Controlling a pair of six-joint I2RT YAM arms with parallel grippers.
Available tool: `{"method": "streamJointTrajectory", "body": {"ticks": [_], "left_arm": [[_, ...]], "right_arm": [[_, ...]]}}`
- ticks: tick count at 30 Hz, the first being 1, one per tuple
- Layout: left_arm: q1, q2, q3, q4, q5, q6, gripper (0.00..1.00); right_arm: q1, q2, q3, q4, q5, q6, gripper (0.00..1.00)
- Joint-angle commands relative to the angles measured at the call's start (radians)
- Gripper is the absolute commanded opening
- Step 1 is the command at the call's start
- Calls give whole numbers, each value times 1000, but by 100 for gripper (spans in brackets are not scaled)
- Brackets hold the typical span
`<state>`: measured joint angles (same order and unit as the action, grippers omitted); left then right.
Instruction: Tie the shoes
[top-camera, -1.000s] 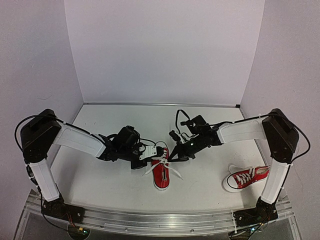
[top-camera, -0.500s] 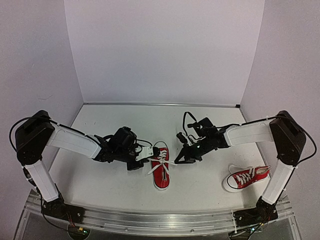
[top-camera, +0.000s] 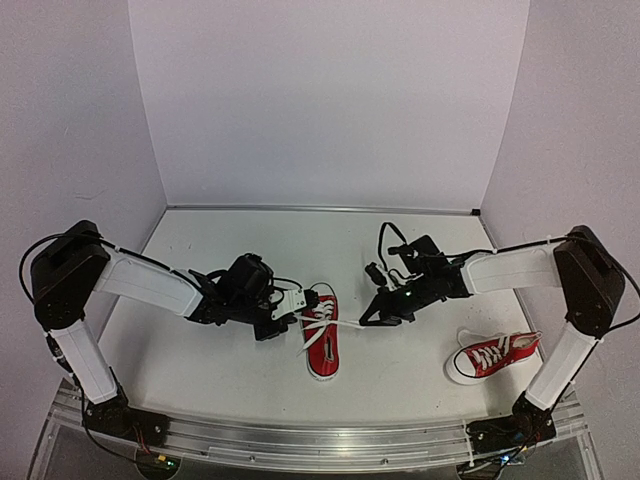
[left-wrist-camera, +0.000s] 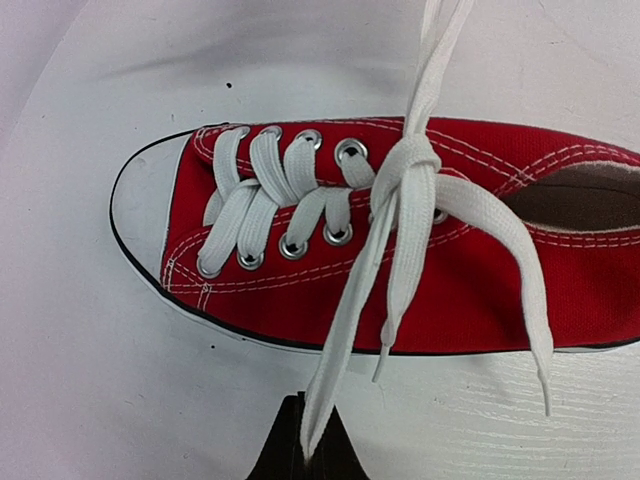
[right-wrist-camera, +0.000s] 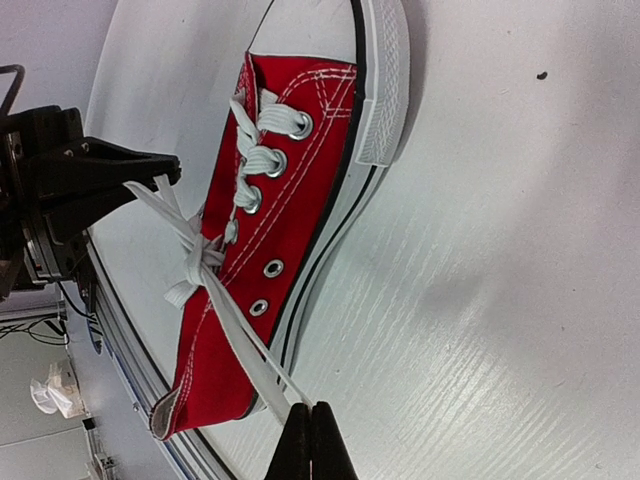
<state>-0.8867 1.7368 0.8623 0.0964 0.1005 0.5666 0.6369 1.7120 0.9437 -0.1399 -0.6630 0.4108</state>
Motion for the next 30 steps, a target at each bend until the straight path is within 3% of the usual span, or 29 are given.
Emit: {"method": "streamJointTrajectory", "body": {"ticks": [1,13,14,15,17,20,25,30], "left_arm": [[23,12,25,-3,-51,-31,0],[32,27,41,-10,-56,-48,0],[32,23,47,-14,-41,-51,5],[32,14,48,-15,-29,-57,13],[32,-12,41,-11,-15,-65,29],[32,-61,7,0,-27,-74,41],[32,-121,-30,-22,-51,-89,41],[31,-185,-99,5,71,-123,41]], "right_arm": [[-20,-34,-32,-21,38,-23,0],[-31,-28,-28,-20,3,-37,0],[-30,-21,-13,-19,-18,-35,0],[-28,-19,1,-20,-35,-33,1],[-16,-34,24,-21,-42,-24,17],[-2,-84,38,-23,-31,0,37],[30,-170,21,-24,22,52,42],[114,-188,35,-20,67,102,41]]}}
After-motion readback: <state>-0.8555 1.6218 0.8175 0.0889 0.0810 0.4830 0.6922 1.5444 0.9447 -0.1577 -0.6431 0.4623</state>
